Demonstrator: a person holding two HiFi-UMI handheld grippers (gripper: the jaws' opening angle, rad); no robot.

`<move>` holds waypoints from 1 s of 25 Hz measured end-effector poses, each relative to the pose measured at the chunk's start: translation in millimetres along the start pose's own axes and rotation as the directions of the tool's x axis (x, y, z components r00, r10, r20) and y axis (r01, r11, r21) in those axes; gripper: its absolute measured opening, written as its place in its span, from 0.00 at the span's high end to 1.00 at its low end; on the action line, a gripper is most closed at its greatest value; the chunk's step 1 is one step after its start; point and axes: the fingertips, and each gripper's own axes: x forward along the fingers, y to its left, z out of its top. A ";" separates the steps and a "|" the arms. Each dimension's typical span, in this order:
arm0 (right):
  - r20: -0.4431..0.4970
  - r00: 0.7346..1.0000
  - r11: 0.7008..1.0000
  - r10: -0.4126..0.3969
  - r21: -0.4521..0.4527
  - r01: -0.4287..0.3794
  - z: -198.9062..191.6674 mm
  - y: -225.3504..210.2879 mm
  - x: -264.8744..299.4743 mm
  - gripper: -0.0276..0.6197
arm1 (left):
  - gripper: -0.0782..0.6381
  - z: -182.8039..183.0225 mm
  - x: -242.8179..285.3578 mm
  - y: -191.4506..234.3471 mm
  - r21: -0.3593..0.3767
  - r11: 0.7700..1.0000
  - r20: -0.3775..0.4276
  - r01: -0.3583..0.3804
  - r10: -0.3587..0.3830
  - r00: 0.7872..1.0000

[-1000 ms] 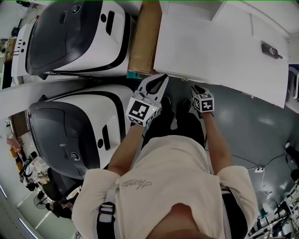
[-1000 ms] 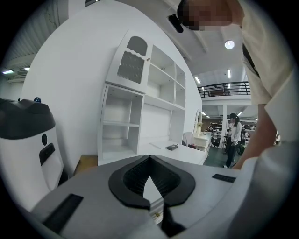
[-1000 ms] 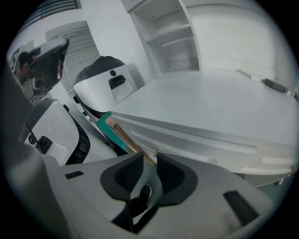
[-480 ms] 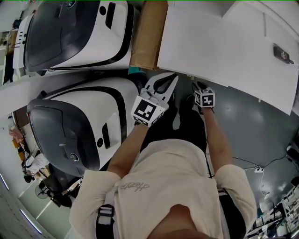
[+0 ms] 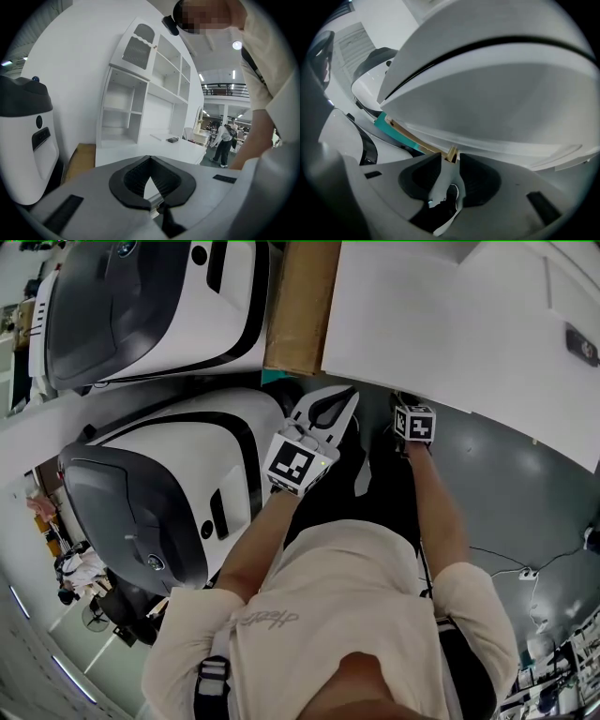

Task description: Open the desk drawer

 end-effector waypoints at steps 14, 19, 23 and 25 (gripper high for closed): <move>-0.038 0.997 0.997 -0.068 -0.021 0.068 1.6 -0.4 18.5 0.81 | 0.89 -2.9 3.6 12.7 -0.020 1.000 0.010 -0.003 0.004 1.000; -0.047 0.998 0.999 -0.031 0.022 0.032 -1.0 1.1 20.2 0.82 | 0.89 -0.2 0.0 18.5 -0.016 1.000 0.013 -0.013 0.014 1.000; -0.043 0.998 0.997 -0.037 0.062 0.040 -3.4 2.2 18.2 0.82 | 0.89 -1.8 -2.8 19.6 -0.014 1.000 0.004 -0.010 0.010 1.000; -0.045 0.998 0.997 -0.039 0.072 0.042 -4.4 2.1 17.9 0.82 | 0.89 -1.9 -3.1 19.8 -0.014 1.000 0.000 -0.008 0.008 1.000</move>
